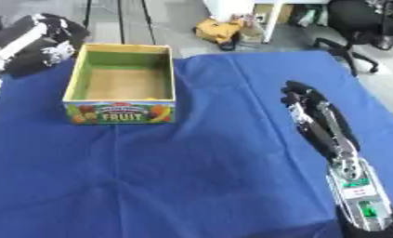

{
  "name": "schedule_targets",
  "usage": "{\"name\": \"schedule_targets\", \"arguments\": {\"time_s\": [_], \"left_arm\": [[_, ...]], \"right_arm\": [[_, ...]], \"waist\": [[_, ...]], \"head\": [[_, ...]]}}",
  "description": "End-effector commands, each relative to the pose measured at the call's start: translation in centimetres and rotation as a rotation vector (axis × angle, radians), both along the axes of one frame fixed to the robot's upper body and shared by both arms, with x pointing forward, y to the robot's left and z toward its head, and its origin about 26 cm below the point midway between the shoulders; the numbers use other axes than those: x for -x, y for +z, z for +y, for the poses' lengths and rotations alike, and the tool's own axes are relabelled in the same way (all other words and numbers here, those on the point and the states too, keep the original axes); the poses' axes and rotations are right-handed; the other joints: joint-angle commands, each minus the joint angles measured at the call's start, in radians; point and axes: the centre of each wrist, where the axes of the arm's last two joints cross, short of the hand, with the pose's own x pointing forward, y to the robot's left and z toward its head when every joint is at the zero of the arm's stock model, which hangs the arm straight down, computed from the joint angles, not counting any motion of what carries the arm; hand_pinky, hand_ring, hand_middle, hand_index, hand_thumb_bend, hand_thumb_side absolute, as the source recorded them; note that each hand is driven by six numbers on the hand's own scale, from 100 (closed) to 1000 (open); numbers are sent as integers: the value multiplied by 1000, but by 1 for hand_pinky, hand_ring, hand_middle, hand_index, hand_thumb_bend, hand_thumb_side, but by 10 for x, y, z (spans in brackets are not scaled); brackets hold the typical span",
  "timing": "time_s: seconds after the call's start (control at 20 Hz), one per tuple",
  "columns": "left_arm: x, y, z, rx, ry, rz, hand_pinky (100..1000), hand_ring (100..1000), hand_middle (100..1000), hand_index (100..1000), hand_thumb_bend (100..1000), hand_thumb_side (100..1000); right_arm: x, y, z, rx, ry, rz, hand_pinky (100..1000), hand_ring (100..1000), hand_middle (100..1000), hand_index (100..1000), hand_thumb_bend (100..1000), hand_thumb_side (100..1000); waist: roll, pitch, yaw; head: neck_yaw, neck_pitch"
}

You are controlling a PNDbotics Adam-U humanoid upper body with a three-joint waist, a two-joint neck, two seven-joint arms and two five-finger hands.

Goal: Pick up objects on the table and place them in the box.

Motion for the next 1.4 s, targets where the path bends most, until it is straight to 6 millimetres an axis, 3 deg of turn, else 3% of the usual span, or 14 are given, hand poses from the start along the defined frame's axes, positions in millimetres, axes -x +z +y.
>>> {"name": "schedule_targets", "arguments": {"time_s": [0.05,0.4,0.8,1.4], "left_arm": [[25,19,11,142,-8,-109,679,590,633,793,558,921],[56,-28,34,425,28,-81,663,571,619,781,527,931],[69,-74,49,578,122,-8,649,550,600,770,502,948],[71,-101,44,671,155,37,641,540,591,762,494,958]], "right_arm": [[0,10,-13,24,-31,-25,844,767,774,888,100,749],[1,11,-17,14,-53,-34,843,766,773,888,100,750],[2,10,-21,1,-69,-36,843,765,772,889,100,750],[3,7,-23,-1,-76,-30,844,764,772,890,100,751]], "waist": [[4,-19,12],[7,-18,44],[5,-18,52],[-1,-20,62]], "head": [[-13,-5],[-39,-7],[-44,-4],[-35,-23]]}}
